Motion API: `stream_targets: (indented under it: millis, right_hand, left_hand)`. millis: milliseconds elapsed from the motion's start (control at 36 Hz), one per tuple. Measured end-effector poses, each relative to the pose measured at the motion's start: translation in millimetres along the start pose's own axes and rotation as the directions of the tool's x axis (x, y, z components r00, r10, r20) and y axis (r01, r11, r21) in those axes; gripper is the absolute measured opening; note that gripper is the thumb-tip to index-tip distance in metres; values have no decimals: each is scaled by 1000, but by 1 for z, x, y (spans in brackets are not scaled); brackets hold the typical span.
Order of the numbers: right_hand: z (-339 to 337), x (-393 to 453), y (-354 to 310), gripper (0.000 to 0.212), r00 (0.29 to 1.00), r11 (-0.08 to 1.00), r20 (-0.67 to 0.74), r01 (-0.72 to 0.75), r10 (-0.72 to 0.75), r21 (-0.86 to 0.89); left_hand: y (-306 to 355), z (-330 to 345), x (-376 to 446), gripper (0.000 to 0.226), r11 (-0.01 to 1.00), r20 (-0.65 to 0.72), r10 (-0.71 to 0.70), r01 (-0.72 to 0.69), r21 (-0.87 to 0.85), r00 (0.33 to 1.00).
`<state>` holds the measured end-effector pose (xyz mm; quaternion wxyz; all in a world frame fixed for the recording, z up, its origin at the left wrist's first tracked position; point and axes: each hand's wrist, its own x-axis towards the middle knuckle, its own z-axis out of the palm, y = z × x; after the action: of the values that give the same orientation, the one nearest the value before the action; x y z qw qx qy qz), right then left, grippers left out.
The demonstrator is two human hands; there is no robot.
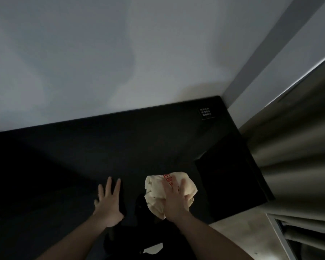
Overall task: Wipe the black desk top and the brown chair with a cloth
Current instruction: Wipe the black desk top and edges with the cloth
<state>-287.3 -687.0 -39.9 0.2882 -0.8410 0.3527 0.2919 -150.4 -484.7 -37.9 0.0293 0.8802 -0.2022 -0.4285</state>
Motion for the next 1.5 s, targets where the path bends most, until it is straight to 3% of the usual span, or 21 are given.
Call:
stream_targets:
  millis: [222,472,667,833,972,1111,1333,1444,1500]
  right_hand:
    - [-59,24,86,73,999,999,-27,-46,47,22]
    - [-128,67,190,77,991,991,-60,-120,123,62]
    - [-182,89,241,74,974,976,-84,-205,211,74]
    - [-201,106,241,78,950,950,-83,-291,301,112]
    - [-200,108,232,78,931,931,-67,-352,359,98]
    - [-183,92,217,79,910,905,-34,-407,413,124]
    - [-95,35,173,82,859,845,-73,-477,506,242]
    - [-49,21,164,91,901,899,-68,-417,429,134]
    - [-28,18,158,89,879,876,-55,-465,474,127]
  left_hand:
    - [94,5,22,113,998,6,57,-57,36,998]
    - [171,19,45,119,999,37,4,-6,38,999]
    - [193,35,57,131,1000,40,-1,0,3,999]
    - [190,40,60,133,1000,10,-7,7,-11,1000]
    - [182,38,55,126,999,8,33,-33,-11,999]
    - [161,28,47,120,990,59,94,-99,100,994]
    - [97,11,19,113,972,108,84,-105,210,991]
    - [58,4,13,116,962,125,66,-96,255,990]
    - [44,0,12,119,952,126,73,-107,288,989]
